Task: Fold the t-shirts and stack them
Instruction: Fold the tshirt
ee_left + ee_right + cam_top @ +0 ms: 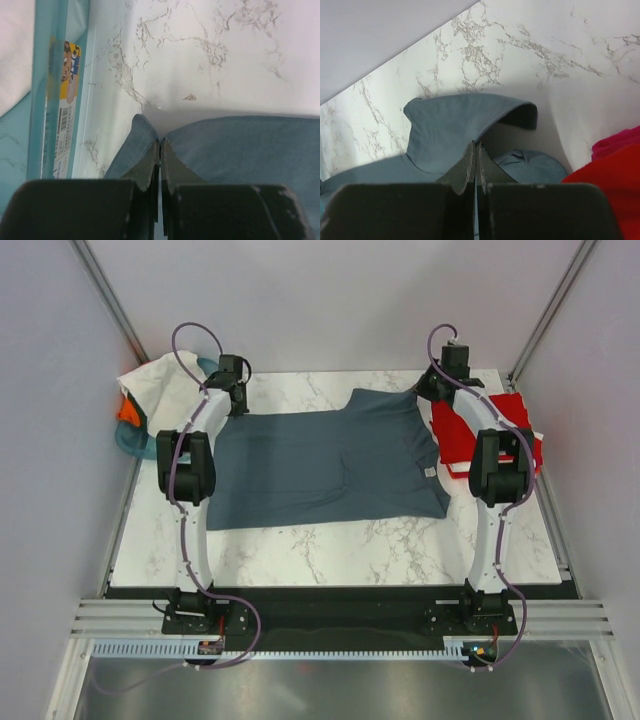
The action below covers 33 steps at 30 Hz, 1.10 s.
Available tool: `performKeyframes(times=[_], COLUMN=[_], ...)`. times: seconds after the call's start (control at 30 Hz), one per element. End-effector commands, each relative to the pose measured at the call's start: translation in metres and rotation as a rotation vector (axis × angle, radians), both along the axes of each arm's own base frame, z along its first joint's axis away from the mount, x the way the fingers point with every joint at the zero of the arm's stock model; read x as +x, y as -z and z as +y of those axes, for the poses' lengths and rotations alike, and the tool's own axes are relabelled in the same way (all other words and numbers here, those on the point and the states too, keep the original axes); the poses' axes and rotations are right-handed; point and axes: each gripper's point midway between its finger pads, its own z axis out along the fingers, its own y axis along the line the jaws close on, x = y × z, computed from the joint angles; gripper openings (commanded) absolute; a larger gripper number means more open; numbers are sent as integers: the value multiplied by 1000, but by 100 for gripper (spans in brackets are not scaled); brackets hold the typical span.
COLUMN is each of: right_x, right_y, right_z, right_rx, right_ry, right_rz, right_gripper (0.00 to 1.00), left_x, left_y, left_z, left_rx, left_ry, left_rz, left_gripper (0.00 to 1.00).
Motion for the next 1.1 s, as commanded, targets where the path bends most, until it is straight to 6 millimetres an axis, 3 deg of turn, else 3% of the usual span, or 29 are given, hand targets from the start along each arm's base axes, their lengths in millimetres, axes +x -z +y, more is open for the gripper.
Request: performKeyframes(times=[0.0, 0.13, 0.17, 0.23, 0.27, 0.3, 0.37, 0.4, 0.63, 1.07], right_x=[-5, -13, -16, -21, -24, -27, -31, -32, -48, -94], right_y=[-48, -52, -58, -56, -61, -58, -62, -65, -89, -75], right_z=[-1, -1, 0, 2, 2, 3, 4, 4, 3, -4], right_rx=[1, 6, 8, 13, 16, 16, 19, 20, 26, 24], right_ry=[-20, -28, -33, -40, -44, -45, -53, -51, -53, 0], right_rz=[-88, -85, -93, -83, -91, -83, -91, -94, -124, -94], right_gripper=[0, 0, 0, 0, 0, 0, 0, 0, 0, 0], left_x=[11, 1, -6, -9, -16, -16, -26, -27, -52, -77], left_y=[-61, -66, -58, -67, -58, -69, -60, -69, -76, -85], left_z=[3, 5, 6, 7, 9, 10, 11, 12, 24, 29], left_rx=[1, -3, -2, -11, -7, -8, -5, -8, 34, 131], left_ry=[-57, -71, -74, -87, -96, -103, -109, -114, -159, -226], left_rz=[-178, -207, -189, -224, -207, -248, -242, -276, -299, -354], left_gripper=[2, 2, 2, 2, 2, 2, 2, 2, 2, 2])
